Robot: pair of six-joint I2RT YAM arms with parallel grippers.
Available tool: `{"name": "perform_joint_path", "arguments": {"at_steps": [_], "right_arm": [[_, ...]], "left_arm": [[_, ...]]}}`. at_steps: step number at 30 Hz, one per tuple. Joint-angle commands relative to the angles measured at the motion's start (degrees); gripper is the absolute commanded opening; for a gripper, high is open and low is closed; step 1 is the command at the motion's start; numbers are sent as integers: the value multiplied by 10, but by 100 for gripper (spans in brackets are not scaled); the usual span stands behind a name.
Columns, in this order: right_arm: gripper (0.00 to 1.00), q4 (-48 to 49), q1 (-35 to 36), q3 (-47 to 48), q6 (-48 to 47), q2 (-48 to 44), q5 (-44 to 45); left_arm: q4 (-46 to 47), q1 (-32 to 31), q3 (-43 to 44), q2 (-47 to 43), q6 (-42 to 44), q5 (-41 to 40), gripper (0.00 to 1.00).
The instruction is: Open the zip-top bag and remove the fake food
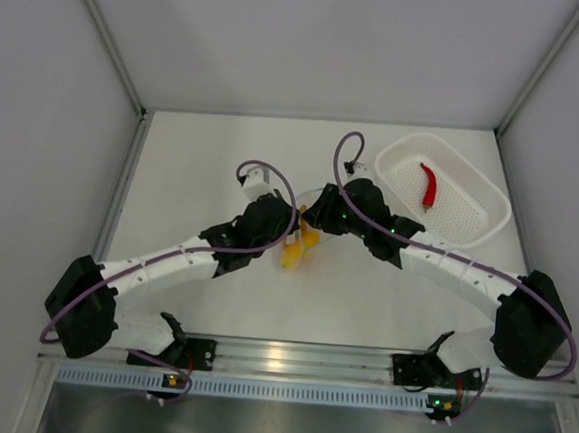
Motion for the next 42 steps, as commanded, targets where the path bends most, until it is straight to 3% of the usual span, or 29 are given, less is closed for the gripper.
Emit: {"name": "perform_joint_path", "arguments": {"at_steps": [1,17,35,42], "right_arm": [[39,44,16,-4,8,11,48],[47,48,17,58,28,130,77],[50,249,11,17,89,200,109],[50,193,6,83,67,251,121]], "left_arm": [[37,1,-15,-25,-10,-9,0],[65,1,-21,-7,-27,40,0],[85,1,-29,19,-35,77,0],[85,1,-36,14,-31,82,0]]}}
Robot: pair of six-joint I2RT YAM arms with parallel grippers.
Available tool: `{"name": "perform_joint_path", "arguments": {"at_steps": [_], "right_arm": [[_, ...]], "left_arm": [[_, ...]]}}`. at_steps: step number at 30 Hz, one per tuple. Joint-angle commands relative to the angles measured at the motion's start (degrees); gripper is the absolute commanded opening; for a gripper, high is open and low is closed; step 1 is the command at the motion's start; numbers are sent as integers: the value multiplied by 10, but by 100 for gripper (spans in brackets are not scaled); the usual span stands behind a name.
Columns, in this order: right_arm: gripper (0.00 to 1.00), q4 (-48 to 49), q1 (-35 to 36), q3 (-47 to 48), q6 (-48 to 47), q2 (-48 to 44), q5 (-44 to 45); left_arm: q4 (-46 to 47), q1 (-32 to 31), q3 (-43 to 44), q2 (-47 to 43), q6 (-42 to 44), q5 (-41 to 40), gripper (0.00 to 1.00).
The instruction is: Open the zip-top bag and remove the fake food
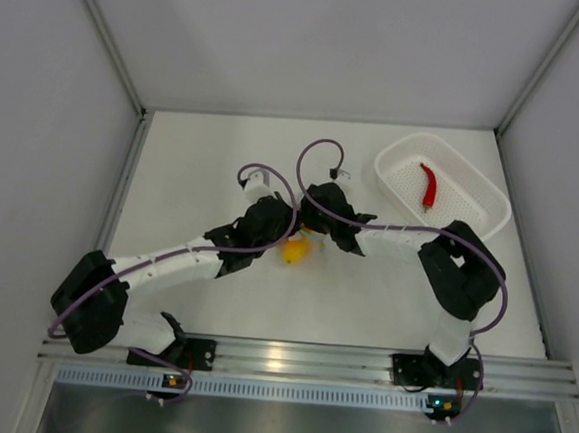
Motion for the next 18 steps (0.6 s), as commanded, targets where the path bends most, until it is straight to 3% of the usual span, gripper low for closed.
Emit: {"name": "perform_joint_path", "arguments": {"at_steps": [1,12,18], "right_arm": [[49,45,1,57,-2,26,5],[17,74,-10,41,-37,19,-5],[8,85,-8,11,-45,-25,-5]], "left_arm": [[31,-14,-5,-9,-6,65,0],[30,-14,-16,-21,2,54,0],[30,-9,-21,-24,7,26,0]]}}
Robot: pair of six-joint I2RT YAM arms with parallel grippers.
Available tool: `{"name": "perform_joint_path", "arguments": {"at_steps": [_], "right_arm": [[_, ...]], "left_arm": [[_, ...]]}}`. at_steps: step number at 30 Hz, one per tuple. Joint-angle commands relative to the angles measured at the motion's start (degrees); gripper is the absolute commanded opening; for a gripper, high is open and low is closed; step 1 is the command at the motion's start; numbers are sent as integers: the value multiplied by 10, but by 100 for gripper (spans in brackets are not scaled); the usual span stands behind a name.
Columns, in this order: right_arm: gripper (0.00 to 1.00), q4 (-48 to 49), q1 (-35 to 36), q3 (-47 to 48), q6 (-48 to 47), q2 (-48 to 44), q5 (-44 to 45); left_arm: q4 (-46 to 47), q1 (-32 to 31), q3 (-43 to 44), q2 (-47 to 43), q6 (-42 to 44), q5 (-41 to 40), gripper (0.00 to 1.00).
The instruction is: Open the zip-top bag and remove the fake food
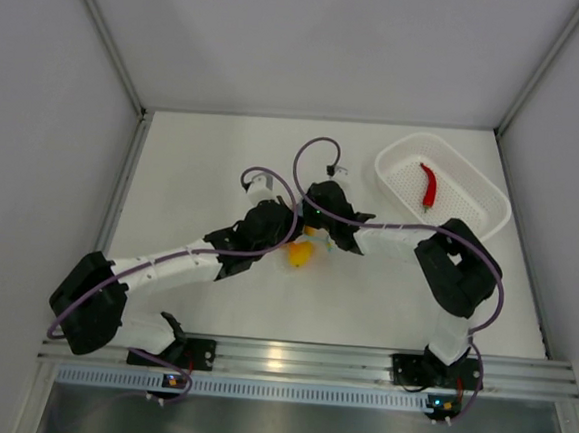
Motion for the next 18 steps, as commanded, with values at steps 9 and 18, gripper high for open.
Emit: {"name": "perform_joint_path", "arguments": {"at_steps": [9,18], "right_arm": [[5,34,-3,-45,-42,-122,-15],[0,-45,11,-49,-98,-155,-22]], "left_arm": [[18,34,4,-13,46,-7,0],[-6,43,25,-16,98,-37,0]]}}
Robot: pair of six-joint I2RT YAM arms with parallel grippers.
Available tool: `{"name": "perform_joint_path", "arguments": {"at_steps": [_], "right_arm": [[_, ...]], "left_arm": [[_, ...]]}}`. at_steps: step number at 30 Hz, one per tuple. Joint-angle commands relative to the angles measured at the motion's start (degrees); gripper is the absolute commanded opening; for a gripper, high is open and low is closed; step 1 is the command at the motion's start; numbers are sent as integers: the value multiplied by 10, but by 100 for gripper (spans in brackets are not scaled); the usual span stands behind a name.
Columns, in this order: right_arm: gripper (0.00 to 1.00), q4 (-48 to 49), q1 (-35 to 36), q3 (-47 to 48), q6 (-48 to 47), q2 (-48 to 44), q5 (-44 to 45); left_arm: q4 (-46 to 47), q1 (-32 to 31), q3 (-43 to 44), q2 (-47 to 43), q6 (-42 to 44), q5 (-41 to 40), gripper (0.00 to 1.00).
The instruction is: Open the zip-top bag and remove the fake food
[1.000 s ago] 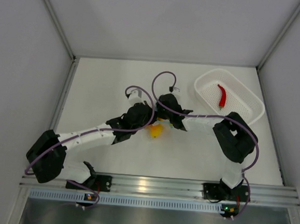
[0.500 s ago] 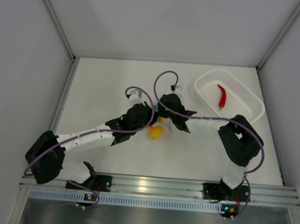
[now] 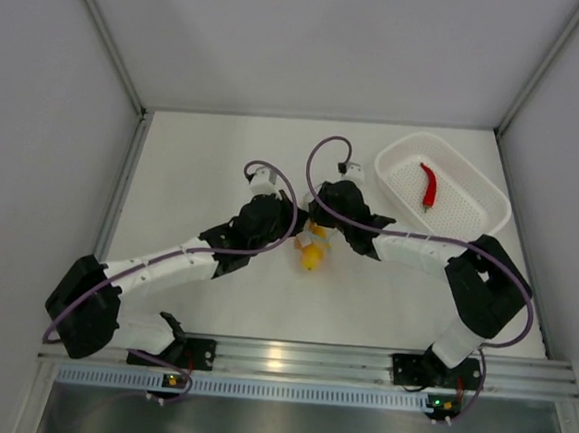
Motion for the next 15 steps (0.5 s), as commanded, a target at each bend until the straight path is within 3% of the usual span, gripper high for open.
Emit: {"name": "perform_joint_path", "arguments": {"at_steps": [1,5,9,15], "right_arm": [[0,-45,26,10,-37,-55,-24],[0,-109,39,25,-42,-51,-3],[0,-111,39,23,-28,-45,-4],[0,-133,40,56,-37,-51,-12]], "left_arm": [[-38,30,19,-2,63,-109,0],[-55,30,31,-16,86,-132,0],[-55,30,28,-34,93,-130,0],[-55,30,30,-30,102,-87,0]]}}
